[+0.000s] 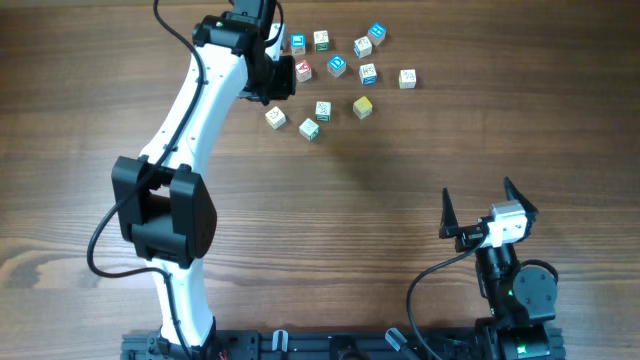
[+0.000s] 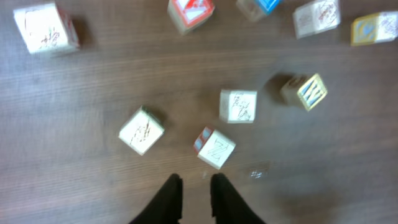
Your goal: Form a horizontal line
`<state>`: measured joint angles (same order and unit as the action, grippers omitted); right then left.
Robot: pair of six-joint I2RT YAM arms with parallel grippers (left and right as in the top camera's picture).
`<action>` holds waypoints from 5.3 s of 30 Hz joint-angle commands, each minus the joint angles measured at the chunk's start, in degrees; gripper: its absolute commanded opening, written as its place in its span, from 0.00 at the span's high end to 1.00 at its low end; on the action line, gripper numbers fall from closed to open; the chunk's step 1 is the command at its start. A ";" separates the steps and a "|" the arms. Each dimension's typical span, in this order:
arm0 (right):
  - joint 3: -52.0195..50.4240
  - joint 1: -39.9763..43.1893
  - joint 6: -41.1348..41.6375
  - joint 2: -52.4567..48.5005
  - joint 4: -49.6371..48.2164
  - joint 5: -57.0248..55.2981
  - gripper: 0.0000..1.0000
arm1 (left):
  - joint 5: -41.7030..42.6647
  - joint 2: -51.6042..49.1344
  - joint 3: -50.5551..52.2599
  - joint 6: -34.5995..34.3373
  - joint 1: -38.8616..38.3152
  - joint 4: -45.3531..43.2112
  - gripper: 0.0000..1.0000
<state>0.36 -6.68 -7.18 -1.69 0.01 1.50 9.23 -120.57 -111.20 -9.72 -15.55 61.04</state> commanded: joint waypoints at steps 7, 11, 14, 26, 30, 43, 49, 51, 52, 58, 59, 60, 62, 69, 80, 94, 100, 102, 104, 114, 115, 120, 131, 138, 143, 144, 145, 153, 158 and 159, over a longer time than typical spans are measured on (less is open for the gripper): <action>-0.04 0.22 -0.31 0.28 -0.13 0.72 0.00 | -0.17 -1.55 0.79 0.35 -3.32 -6.47 0.26; -0.04 0.22 -0.31 0.28 -0.13 0.72 0.00 | -0.17 -2.21 4.09 0.39 -4.70 -9.70 0.24; -0.04 0.22 -0.33 0.28 -0.13 0.72 0.00 | -1.01 -2.25 8.15 0.37 -5.42 -13.18 0.25; -0.04 0.22 -0.33 0.28 -0.13 0.72 0.00 | -2.91 -3.10 18.23 0.35 -6.58 -28.00 0.30; -0.04 0.22 -0.33 0.28 -0.13 0.72 0.00 | -3.43 -4.94 18.23 0.35 -8.15 -29.18 0.27; -0.04 0.22 -0.33 0.28 -0.13 0.72 0.00 | -8.26 -6.10 18.36 0.33 -8.24 -25.55 0.38; -0.04 0.22 -0.33 0.28 -0.13 0.72 0.00 | -8.24 -6.10 18.36 0.33 -8.24 -22.71 0.38; -0.04 0.22 -0.33 0.28 -0.13 0.72 0.01 | -8.24 -6.10 18.36 0.33 -8.24 -21.94 0.38; -0.04 0.22 -0.33 0.28 -0.13 0.72 0.00 | -8.24 -6.10 18.36 0.33 -8.24 -21.75 0.40; -0.04 0.22 -0.33 0.28 -0.13 0.72 0.00 | -8.26 -6.10 18.36 0.33 -8.24 -21.35 0.54; -0.04 0.22 -0.33 0.28 -0.13 0.72 0.00 | -8.24 -6.10 18.36 0.33 -8.24 -21.33 0.55; -0.04 0.22 -0.31 0.28 -0.13 0.72 0.00 | -8.24 -6.10 18.36 0.31 -8.24 -21.31 0.57; -0.04 0.22 -0.33 0.28 -0.13 0.72 0.00 | -8.26 -6.08 18.36 0.33 -8.24 -21.33 0.60; -0.04 0.22 -0.33 0.28 -0.11 0.72 0.00 | -8.26 -6.08 18.36 0.33 -8.24 -20.70 0.59; -0.04 0.22 -0.33 0.28 -0.13 0.72 0.00 | -8.26 -6.08 18.36 0.33 -8.24 -16.52 0.58; -0.04 0.22 -0.33 0.28 -0.13 0.72 0.00 | -8.26 -6.08 18.36 0.35 -8.24 -17.03 0.82; -0.04 0.22 -0.33 0.28 -0.13 0.72 0.00 | -8.26 -6.08 18.36 0.33 -8.24 -17.03 0.53; -0.04 0.22 -0.33 0.28 -0.13 0.72 0.00 | -8.26 -6.08 18.36 0.33 -8.24 -17.03 0.53; -0.04 0.22 -0.33 0.28 -0.13 0.72 0.00 | -8.26 -6.05 18.36 0.33 -8.24 -17.00 0.53; -0.04 0.22 -0.33 0.28 -0.13 0.72 0.00 | -8.26 -2.32 18.36 0.33 -8.24 -16.48 0.57; -0.04 0.22 -0.33 0.28 -0.13 0.72 0.00 | -8.26 -2.32 18.36 0.33 -8.24 -16.39 0.58; -0.04 0.22 -0.31 0.28 -0.13 0.72 0.00 | -8.26 -2.32 18.36 0.33 -8.24 -16.39 0.63; -0.04 0.22 -0.31 0.28 -0.13 0.72 0.00 | -8.26 3.32 18.36 0.31 -8.24 -13.86 0.73; -0.04 0.22 -0.33 0.28 -0.13 0.72 0.00 | -8.26 22.38 18.36 -2.67 -8.17 2.03 0.73; -0.04 0.22 -0.33 0.28 -0.13 0.72 0.00 | -8.31 29.27 18.36 -7.08 -8.17 13.27 0.72; -0.04 0.22 -0.33 0.28 -0.13 0.72 0.00 | -8.28 29.31 18.36 -7.74 -8.17 15.23 0.72; -0.04 0.22 -0.33 0.28 -0.13 0.72 0.00 | -8.31 29.29 18.51 -7.85 -8.17 16.37 0.73; -0.04 0.22 -0.35 0.28 -0.13 0.72 0.00 | -9.01 29.29 36.72 -15.21 -8.17 5.29 0.73; -0.04 0.22 -0.33 0.28 -0.13 0.72 0.00 | -14.60 29.27 46.29 -15.19 -8.17 -3.80 0.73; -0.04 0.22 -0.35 0.28 -0.13 0.72 0.00 | -15.80 29.27 47.63 -15.19 -8.17 -5.49 0.73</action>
<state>0.36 -6.68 -7.20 -1.65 -0.01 1.50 -1.10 -91.31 -67.70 -23.75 -23.90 59.13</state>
